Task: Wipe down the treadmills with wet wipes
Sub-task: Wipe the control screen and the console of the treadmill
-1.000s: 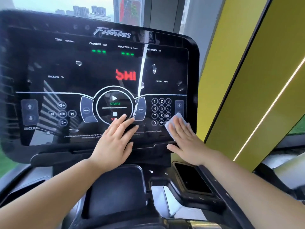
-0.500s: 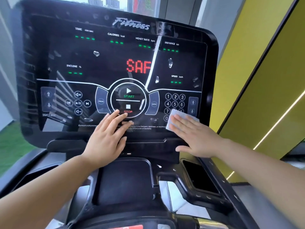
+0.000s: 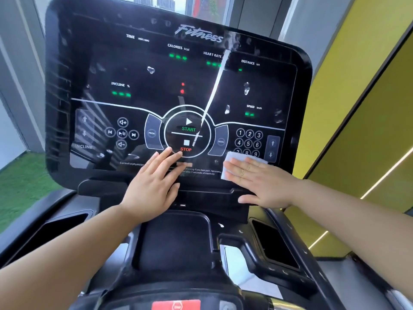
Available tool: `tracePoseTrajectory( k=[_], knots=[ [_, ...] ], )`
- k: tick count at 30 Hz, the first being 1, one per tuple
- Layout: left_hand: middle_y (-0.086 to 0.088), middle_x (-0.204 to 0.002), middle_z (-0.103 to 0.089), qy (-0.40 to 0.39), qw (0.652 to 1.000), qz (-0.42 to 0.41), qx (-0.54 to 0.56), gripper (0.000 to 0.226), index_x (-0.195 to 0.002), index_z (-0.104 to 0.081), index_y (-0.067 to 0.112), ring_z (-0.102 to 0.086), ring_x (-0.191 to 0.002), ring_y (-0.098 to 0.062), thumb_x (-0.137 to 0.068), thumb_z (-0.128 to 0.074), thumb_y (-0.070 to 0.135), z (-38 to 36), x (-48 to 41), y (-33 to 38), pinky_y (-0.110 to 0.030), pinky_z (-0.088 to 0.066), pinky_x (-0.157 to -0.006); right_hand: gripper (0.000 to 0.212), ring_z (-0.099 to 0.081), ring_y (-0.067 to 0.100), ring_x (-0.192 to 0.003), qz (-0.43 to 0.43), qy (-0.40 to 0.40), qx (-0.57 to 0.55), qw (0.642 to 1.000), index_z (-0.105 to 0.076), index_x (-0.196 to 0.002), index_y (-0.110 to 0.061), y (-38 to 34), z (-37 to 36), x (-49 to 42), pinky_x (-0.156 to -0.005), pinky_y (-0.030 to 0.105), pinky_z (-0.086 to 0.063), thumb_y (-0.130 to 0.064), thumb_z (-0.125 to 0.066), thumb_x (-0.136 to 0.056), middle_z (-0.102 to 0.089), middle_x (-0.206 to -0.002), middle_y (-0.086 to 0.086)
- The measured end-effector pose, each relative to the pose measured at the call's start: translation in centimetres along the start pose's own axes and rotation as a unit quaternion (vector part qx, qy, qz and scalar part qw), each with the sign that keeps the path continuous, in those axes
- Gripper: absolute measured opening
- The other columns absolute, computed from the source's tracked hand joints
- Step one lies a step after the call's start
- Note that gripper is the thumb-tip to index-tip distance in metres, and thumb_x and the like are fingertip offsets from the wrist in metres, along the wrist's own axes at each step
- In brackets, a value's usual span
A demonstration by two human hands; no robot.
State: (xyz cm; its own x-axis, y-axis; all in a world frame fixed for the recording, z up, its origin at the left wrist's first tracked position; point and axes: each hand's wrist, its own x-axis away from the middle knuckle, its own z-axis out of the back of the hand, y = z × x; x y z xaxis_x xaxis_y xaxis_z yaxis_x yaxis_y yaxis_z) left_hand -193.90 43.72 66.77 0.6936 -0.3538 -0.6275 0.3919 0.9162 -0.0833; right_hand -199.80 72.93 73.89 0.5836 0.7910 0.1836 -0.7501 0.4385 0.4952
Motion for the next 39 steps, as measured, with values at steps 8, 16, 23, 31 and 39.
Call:
tracePoseTrajectory(
  k=[8,16,23,31,39],
  knots=[
    [-0.012,-0.138,-0.05,-0.009,1.0,0.016,0.024,0.048,-0.124,-0.061,0.008,-0.037,-0.134,-0.031,-0.084,-0.035,0.017,-0.1,0.1,0.1,-0.045,-0.025,-0.113,0.074,0.03,0.014,-0.139,0.011,-0.009,-0.006,1.0,0.016,-0.144,-0.022,-1.8,1.5,-2.6,-0.112,0.03,0.022,-0.066,0.008,-0.085,0.03,-0.149,-0.005],
    [-0.009,-0.14,-0.048,-0.021,0.999,0.023,0.039,0.053,-0.127,-0.059,0.009,-0.034,-0.137,-0.029,-0.082,-0.033,0.016,0.2,0.1,0.0,-0.044,-0.025,-0.114,0.075,0.039,0.009,-0.133,0.003,0.015,-0.014,1.0,0.018,-0.144,-0.022,-3.2,1.8,-4.1,-0.109,0.028,0.028,-0.066,0.009,-0.083,0.035,-0.145,-0.008],
    [-0.01,-0.139,-0.049,-0.023,0.999,0.021,0.032,0.055,-0.126,-0.06,0.009,-0.036,-0.135,-0.031,-0.079,-0.031,0.015,0.1,0.1,0.0,-0.042,-0.022,-0.115,0.064,-0.009,0.021,-0.143,-0.046,-0.045,0.04,0.997,-0.026,-0.147,-0.014,-0.8,0.4,-0.4,-0.112,0.038,-0.01,-0.056,-0.013,-0.1,-0.027,-0.154,0.006],
    [-0.012,-0.137,-0.049,0.024,0.992,0.05,0.109,0.056,-0.128,-0.057,0.004,-0.034,-0.137,-0.03,-0.078,-0.033,0.012,0.3,0.3,-0.2,-0.041,-0.032,-0.11,0.078,0.045,0.007,-0.126,-0.001,0.01,-0.057,0.998,0.025,-0.137,-0.026,-5.8,4.1,-6.7,-0.105,0.028,0.033,-0.067,0.014,-0.072,0.041,-0.14,-0.013],
    [-0.015,-0.134,-0.05,0.085,0.988,0.126,0.012,0.046,-0.122,-0.062,0.01,-0.039,-0.13,-0.037,-0.081,-0.044,0.02,1.5,4.1,-4.3,-0.051,-0.035,-0.104,0.083,0.043,0.007,-0.13,-0.002,-0.033,-0.047,0.998,0.028,-0.138,-0.03,-4.1,2.5,-3.8,-0.106,0.027,0.031,-0.071,0.031,-0.066,0.04,-0.141,-0.014]
  ],
)
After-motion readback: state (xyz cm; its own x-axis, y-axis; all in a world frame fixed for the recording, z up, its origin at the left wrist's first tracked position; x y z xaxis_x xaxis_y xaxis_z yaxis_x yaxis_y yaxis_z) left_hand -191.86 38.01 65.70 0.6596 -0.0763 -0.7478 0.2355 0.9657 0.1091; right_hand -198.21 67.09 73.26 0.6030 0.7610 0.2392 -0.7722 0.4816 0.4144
